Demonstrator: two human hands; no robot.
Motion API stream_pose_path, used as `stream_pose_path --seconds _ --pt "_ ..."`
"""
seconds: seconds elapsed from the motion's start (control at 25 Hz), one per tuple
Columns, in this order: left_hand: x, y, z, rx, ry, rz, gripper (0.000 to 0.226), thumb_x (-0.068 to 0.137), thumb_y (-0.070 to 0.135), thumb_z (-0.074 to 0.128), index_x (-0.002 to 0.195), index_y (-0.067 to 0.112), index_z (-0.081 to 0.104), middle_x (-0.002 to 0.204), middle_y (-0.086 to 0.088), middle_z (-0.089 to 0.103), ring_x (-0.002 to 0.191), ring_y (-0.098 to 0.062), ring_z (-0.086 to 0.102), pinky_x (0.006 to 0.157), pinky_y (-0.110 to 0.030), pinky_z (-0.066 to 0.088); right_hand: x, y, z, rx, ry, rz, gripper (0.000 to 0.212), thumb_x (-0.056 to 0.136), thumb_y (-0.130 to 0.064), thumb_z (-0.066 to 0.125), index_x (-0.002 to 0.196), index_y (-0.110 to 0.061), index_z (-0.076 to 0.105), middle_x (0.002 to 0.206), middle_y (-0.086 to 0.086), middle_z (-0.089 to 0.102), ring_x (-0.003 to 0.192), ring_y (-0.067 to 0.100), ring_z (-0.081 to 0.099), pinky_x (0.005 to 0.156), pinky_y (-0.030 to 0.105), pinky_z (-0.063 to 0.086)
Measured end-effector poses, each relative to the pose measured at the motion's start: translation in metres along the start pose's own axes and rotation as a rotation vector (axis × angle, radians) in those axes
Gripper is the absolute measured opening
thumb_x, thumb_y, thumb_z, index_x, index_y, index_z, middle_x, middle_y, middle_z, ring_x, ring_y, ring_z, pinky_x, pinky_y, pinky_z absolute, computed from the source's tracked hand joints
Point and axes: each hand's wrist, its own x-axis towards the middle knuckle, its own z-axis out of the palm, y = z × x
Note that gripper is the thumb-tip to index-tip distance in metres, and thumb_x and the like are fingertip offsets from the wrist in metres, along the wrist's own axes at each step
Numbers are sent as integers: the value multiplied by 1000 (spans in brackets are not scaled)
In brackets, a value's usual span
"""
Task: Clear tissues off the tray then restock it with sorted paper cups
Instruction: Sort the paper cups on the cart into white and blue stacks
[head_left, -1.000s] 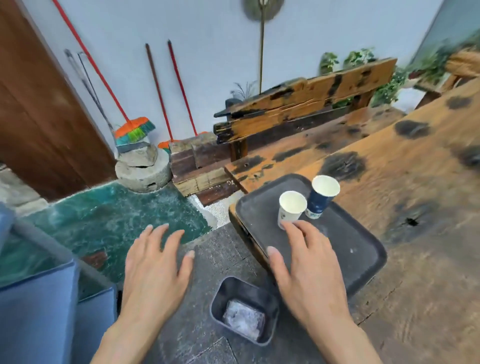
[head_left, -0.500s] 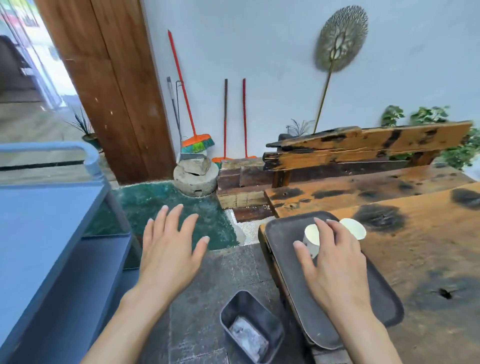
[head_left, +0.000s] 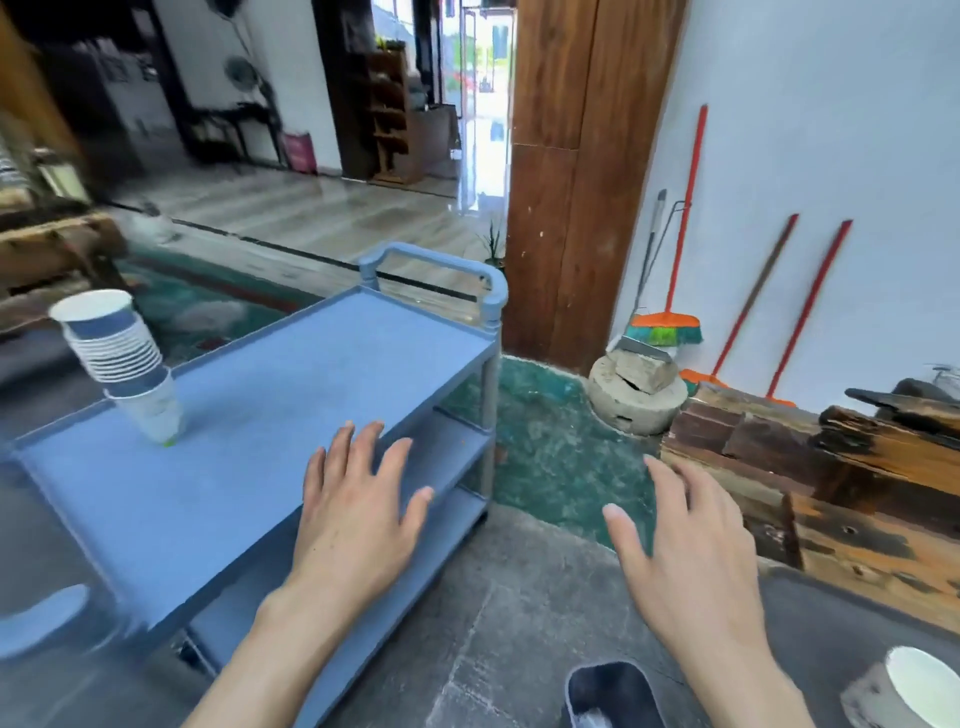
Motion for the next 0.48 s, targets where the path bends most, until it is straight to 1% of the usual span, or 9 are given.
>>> stream_pose_path --seconds 0.16,0.4,0.48 --pt "-42 -55 -21 56 46 -226 51 93 46 47 138 22 43 154 -9 32 145 -33 17 118 -50 16 5 -54 24 70 -96 -185 60 85 -48 51 134 -14 44 137 16 46 125 34 41 93 48 42" --pt "-79 -124 -46 128 115 -427 51 91 44 53 136 21 47 151 -9 37 144 -34 22 117 -51 16 -2 -135 51 156 -171 -383 60 84 -47 52 135 -16 44 139 12 45 126 32 40 92 46 42" --pt "-84 -150 -52 133 135 -480 51 90 43 56 135 20 49 150 -10 39 143 -34 23 117 -52 19 -1 -163 60 167 -197 -440 61 84 -49 52 136 -17 43 140 11 44 127 31 40 92 46 43"
